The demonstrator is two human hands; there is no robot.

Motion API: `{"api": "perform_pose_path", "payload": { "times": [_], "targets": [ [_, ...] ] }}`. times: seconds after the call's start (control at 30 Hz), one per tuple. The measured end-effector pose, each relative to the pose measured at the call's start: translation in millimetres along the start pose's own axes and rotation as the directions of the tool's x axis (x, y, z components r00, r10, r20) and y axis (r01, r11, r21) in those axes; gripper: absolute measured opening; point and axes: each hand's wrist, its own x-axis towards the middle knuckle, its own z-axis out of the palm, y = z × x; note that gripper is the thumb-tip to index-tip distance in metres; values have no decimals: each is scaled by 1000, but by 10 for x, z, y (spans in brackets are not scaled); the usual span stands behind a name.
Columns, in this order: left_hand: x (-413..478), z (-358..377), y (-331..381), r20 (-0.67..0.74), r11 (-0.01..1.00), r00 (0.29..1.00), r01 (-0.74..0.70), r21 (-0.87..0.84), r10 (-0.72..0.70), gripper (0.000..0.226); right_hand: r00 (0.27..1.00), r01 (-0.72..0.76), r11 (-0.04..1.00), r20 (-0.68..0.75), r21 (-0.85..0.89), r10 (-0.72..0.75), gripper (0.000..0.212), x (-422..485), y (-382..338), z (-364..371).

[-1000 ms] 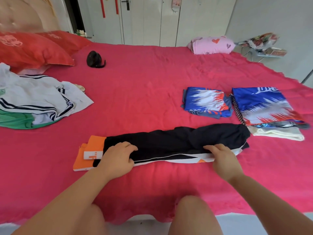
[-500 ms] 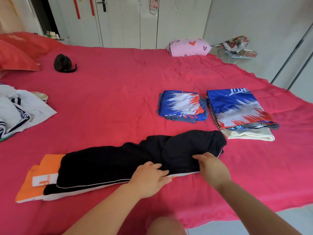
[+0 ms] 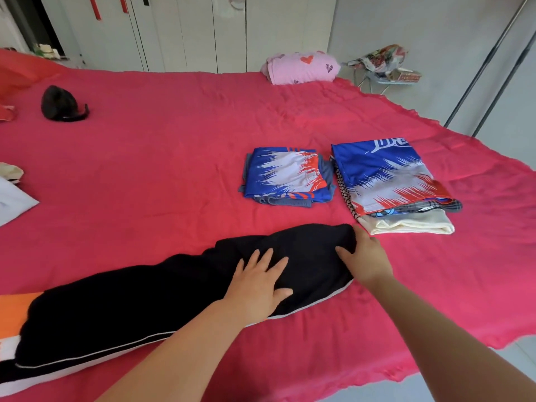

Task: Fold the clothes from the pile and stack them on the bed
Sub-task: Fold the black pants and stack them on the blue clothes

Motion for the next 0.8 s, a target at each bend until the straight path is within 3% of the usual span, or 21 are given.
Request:
{"api": "perform_pose_path", "payload": {
  "times": [0.1, 0.23, 0.37, 0.5, 0.6, 0.67, 0.73, 0.8],
  "targets": [
    [-21, 101, -26, 50, 1000, 999, -10, 24, 8, 62, 990, -95, 995, 98, -40, 98, 65, 36, 110, -50],
    [-7, 64, -2, -27, 998, 1000, 9, 60, -7, 65, 970, -173, 983, 187, 65, 158, 59, 59, 97, -36],
    [-23, 21, -19, 77, 999, 997, 21, 48, -25, 64, 963, -240, 936, 187, 257, 195, 46, 77, -3, -59],
    [-68, -77, -40, -88, 996, 995, 37, -78, -44, 63, 972, -232, 841, 156, 489, 178, 41, -22, -210, -122],
    [-167, -147, -95, -254, 966, 965, 0, -259, -69, 57, 994, -112, 851, 58, 513, 96, 41, -197, -509, -171],
    [-245, -249, -143, -362, 887, 920, -36, -460, -150, 51, 1000, -6, 881, -21, 473, 19, 50, -380, -770, -172],
    [-332, -398, -213, -363, 718, 873, -23, -696, -325, 43, 992, 112, 886, -106, 449, -72, 61, -582, -1049, -136],
    [-449, -560, -325, -165, 314, 871, -13, -949, -462, 43, 972, 216, 873, -178, 437, -152, 68, -786, -1346, -64]
  ]
}}
